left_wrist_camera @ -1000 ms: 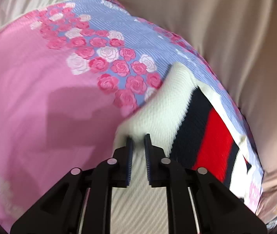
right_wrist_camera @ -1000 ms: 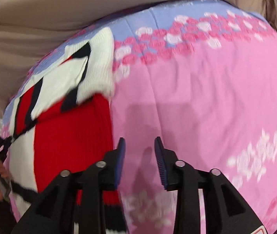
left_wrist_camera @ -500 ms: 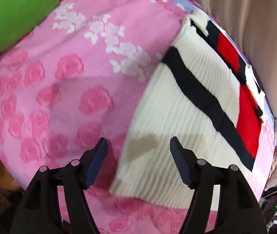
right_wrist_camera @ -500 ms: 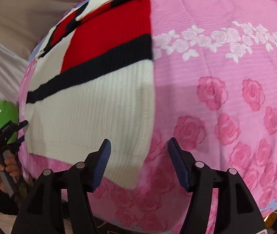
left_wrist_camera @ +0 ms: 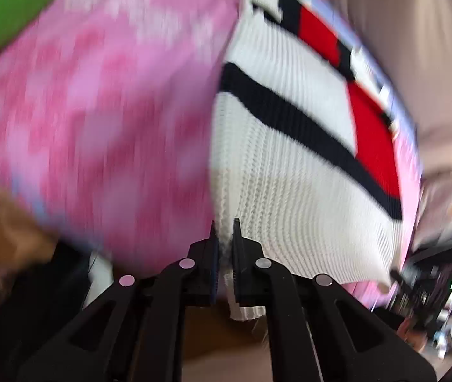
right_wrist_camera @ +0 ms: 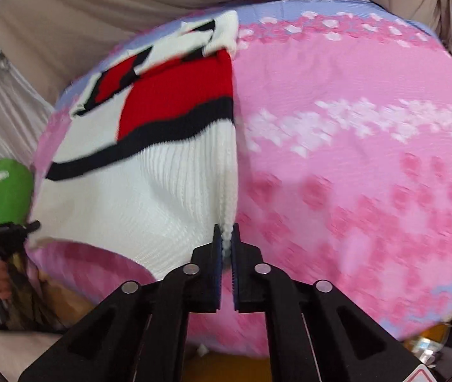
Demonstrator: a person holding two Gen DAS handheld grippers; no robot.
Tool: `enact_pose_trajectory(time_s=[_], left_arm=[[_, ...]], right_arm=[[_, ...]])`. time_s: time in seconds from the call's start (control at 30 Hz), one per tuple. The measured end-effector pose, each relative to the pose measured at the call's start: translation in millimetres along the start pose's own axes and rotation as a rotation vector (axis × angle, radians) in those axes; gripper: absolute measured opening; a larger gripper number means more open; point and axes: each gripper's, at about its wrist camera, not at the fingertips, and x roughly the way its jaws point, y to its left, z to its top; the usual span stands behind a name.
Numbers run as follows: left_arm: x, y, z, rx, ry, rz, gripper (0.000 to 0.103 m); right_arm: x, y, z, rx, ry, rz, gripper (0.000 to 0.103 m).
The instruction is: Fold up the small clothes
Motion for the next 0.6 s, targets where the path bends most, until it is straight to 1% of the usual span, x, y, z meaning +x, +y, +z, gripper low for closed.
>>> enact_pose_trajectory(time_s=[0.03, 0.07, 0.1, 0.13, 0.17, 0.2, 0.23, 0.27, 0.3, 0.33, 0.37, 0.4, 0.43, 0.47, 0.5, 0.53, 0.57, 0.6], left_arm=[[5.3, 1.0, -19.7, 0.011, 0.055, 0.012, 0.006], [8.1, 2.9, -34.6, 0.013, 0.093, 0.018, 0.006], [10.9, 6.6, -58.1, 0.010, 0.154, 0.026, 0.006], [9.4, 8.7, -70.5, 0.004, 0.180, 0.034, 0.006], [5.5, 10.3, -77.6, -0.005, 0.187, 0.035, 0.006], [-3.4, 9.2, -80.7, -0.014, 0.177, 0.028, 0.006], [-13.1, 4.6, -75.6, -0.012, 0.144, 0.020, 0.006], [-21.3, -3.0, -64.3, -0.001, 0.100, 0.007, 0.006], [-31.4, -13.4, -44.7, 0.012, 0.036, -0.018, 0.006], [-36.5, -24.0, -24.5, 0.027, -0.023, -0.048, 0.006], [-43.1, -38.5, 5.1, 0.064, -0.111, -0.086, 0.006], [-47.0, -45.7, 21.4, 0.080, -0.167, -0.090, 0.006], [-46.9, -52.5, 44.3, 0.085, -0.229, -0.100, 0.006], [-41.3, -60.6, 73.6, 0.084, -0.293, -0.111, 0.006], [-34.4, -65.6, 91.2, 0.081, -0.332, -0.091, 0.006], [-20.2, -71.7, 114.9, 0.079, -0.365, -0.057, 0.007], [-3.1, -75.8, 136.2, 0.062, -0.376, -0.034, 0.009], [4.6, -72.6, 146.2, 0.046, -0.379, -0.016, 0.011]], right_arm=[[-0.1, -7.6, -16.7, -0.010, 0.069, -0.022, 0.003], [1.5, -11.5, -30.3, -0.026, 0.122, -0.040, 0.003], [3.7, -13.9, -47.3, -0.052, 0.183, -0.061, 0.003], [6.7, -16.1, -64.2, -0.075, 0.248, -0.077, 0.003], [8.7, -19.3, -83.5, -0.082, 0.322, -0.076, 0.003], [8.1, -21.2, -95.6, -0.076, 0.370, -0.065, 0.003], [2.8, -19.7, -101.1, -0.070, 0.392, -0.043, 0.003], [-2.4, -16.5, -96.0, -0.068, 0.377, -0.023, 0.003], [-10.4, -12.5, -82.1, -0.068, 0.332, -0.001, 0.003], [-19.7, -9.3, -55.2, -0.055, 0.247, 0.031, 0.003], [-26.6, -9.0, -27.8, -0.040, 0.163, 0.063, 0.003], [-31.4, -10.9, -6.8, -0.032, 0.094, 0.083, 0.003], [-31.2, -12.8, 26.5, -0.012, -0.004, 0.103, 0.003], [-27.0, -15.3, 47.6, 0.008, -0.061, 0.118, 0.003], [-18.2, -21.5, 71.7, 0.037, -0.116, 0.132, 0.003], [-6.3, -25.4, 91.2, 0.074, -0.154, 0.141, 0.003], [13.5, -31.4, 114.1, 0.135, -0.179, 0.168, 0.003], [33.2, -33.8, 131.3, 0.175, -0.181, 0.201, 0.003]])
